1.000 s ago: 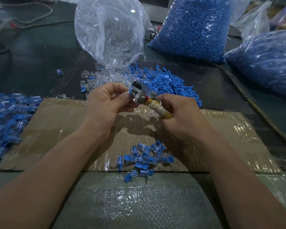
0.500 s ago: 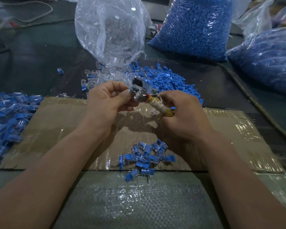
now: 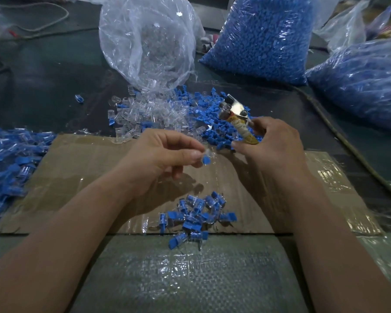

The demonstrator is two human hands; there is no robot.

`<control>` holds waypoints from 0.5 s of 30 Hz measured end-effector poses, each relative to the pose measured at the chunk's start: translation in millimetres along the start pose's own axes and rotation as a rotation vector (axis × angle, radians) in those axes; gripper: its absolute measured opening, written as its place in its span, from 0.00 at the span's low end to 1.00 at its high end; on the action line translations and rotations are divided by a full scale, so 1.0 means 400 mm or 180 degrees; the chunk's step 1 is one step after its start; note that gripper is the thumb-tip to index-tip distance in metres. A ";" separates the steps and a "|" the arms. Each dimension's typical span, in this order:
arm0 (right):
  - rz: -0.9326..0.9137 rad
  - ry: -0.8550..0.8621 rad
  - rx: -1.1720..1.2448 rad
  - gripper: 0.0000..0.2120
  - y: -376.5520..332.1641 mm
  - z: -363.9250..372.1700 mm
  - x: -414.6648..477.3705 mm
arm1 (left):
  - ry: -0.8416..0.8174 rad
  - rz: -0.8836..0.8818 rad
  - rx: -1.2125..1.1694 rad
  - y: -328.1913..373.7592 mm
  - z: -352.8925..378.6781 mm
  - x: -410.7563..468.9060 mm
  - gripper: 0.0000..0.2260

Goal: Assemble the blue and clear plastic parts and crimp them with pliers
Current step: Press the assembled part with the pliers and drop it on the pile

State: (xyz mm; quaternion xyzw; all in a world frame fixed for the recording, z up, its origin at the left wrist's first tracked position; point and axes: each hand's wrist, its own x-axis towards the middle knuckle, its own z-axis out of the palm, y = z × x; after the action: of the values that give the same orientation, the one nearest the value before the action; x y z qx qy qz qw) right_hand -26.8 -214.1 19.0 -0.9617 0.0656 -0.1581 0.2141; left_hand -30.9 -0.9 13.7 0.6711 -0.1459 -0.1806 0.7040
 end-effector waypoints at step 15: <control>0.0535 -0.0337 -0.0177 0.36 0.033 0.013 0.021 | 0.0243 0.0151 0.0459 -0.010 0.017 -0.004 0.03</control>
State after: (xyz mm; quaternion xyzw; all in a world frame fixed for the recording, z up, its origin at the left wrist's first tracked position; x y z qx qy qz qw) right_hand -17.9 -225.6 11.1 -0.9654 0.1390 -0.0867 0.2030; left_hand -35.5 -6.5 10.1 0.7228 -0.1475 -0.1272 0.6630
